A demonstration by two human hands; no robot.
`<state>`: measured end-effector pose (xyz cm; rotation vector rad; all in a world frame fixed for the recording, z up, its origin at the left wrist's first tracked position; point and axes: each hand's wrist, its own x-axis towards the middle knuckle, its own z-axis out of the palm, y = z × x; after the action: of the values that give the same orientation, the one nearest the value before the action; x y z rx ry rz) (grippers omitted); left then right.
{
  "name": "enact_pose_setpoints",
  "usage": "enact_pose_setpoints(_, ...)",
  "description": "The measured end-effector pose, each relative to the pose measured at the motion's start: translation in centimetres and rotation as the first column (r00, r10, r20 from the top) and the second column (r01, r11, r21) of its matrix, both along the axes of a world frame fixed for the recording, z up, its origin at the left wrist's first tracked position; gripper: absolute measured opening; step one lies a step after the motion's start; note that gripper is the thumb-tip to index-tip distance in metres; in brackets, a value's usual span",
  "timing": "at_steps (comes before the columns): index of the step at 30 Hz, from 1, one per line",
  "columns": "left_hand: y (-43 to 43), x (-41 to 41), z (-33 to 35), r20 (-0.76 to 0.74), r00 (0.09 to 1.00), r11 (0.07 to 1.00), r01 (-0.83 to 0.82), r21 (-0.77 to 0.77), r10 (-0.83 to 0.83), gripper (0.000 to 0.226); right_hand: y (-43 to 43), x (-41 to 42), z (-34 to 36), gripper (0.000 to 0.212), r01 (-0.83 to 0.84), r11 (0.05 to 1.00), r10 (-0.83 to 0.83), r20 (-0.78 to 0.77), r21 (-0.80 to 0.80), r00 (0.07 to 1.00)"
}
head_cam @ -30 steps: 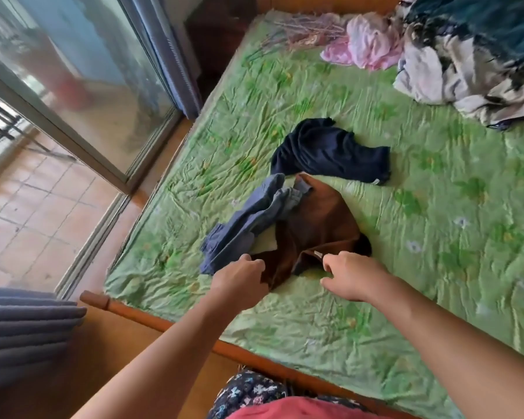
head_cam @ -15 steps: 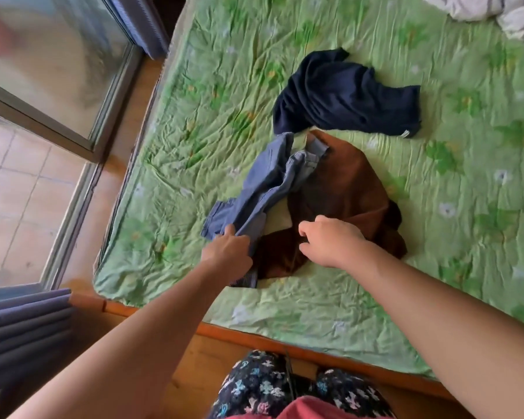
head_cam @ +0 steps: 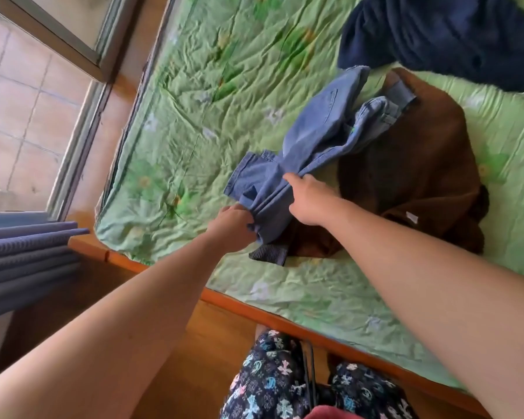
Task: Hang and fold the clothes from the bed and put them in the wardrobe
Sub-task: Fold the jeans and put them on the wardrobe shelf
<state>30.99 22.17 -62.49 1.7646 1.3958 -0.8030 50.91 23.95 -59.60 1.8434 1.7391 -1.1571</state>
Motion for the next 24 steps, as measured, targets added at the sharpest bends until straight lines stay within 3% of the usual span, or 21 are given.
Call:
enact_pose_setpoints(3,0.3,0.4,0.3,0.122,0.987,0.990,-0.118,0.081,0.108,0.025,-0.2,0.6,-0.5,0.037,0.014,0.994,-0.022,0.068,0.110,0.997)
enact_pose_setpoints(7,-0.4,0.8,2.1,0.212,0.940,0.943,-0.300,0.142,0.267,0.014,-0.8,1.6,0.2,0.018,0.200,0.957,-0.189,-0.070,0.212,0.979)
enact_pose_setpoints(12,-2.0,2.4,6.2,0.376,0.751,0.819,-0.572,-0.038,0.542,0.039,-2.0,3.2,4.4,0.006,0.411,0.889,-0.358,-0.254,0.203,0.899)
enact_pose_setpoints(14,-2.0,3.5,9.1,0.429,0.662,0.770,-0.622,-0.143,0.615,0.026,-2.8,4.2,6.1,0.006,0.492,0.850,-0.428,-0.297,0.188,0.853)
enact_pose_setpoints(16,-1.4,4.8,12.7,0.489,0.570,0.727,-0.650,-0.224,0.660,0.006,-3.6,5.5,8.1,0.013,0.537,0.823,-0.462,-0.332,0.185,0.823)
enact_pose_setpoints(19,-0.5,7.1,18.7,0.532,0.387,0.617,-0.697,-0.365,0.753,0.006,-5.8,7.5,11.5,0.051,0.514,0.835,-0.422,-0.367,0.199,0.829)
enact_pose_setpoints(22,0.4,9.6,24.7,0.572,0.279,0.566,-0.713,-0.415,0.771,0.034,-8.3,9.0,15.5,0.093,0.373,0.908,-0.280,-0.384,0.192,0.880)
enact_pose_setpoints(23,0.5,10.6,26.8,0.590,0.236,0.553,-0.708,-0.440,0.772,0.035,-9.1,9.3,16.5,0.100,0.323,0.914,-0.212,-0.390,0.245,0.896)
enact_pose_setpoints(24,0.4,11.6,28.7,0.600,0.195,0.544,-0.690,-0.478,0.776,0.032,-9.9,9.6,18.0,0.096,0.203,0.885,-0.073,-0.307,0.418,0.949)
